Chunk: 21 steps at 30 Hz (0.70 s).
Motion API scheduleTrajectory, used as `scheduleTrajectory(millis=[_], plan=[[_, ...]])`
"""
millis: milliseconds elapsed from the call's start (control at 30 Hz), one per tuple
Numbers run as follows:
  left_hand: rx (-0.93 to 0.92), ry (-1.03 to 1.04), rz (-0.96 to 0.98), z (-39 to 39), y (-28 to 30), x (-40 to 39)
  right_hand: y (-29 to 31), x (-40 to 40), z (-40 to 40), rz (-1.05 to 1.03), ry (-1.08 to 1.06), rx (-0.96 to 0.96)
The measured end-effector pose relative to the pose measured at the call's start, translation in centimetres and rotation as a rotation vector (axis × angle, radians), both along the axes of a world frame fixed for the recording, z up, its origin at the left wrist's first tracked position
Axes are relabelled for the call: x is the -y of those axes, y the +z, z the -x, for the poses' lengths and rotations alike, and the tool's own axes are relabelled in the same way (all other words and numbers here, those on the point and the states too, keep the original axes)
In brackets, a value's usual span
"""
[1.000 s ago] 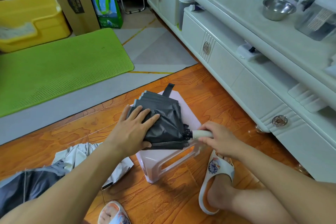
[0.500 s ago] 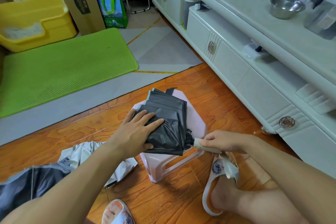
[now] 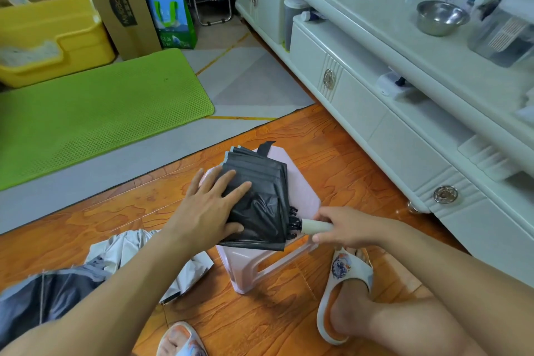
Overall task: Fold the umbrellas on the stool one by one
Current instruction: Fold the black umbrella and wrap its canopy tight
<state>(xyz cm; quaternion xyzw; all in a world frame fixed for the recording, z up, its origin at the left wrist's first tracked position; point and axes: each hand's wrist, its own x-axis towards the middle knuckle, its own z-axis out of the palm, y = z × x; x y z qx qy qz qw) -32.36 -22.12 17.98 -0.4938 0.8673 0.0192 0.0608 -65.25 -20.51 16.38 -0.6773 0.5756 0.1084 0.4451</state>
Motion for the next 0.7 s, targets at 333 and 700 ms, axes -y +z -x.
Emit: scheduleTrajectory(millis=[333, 700], plan=[[-0.036, 0.082, 0.086, 0.3, -0.9, -1.1, 1.9, 13.3, -7.1, 0.339, -0.385, -0.016], [-0.089, 0.122, 0.034, 0.5, -2.7, 0.3, -2.6, 21.0, -10.5, 0.096, -0.835, 0.378]])
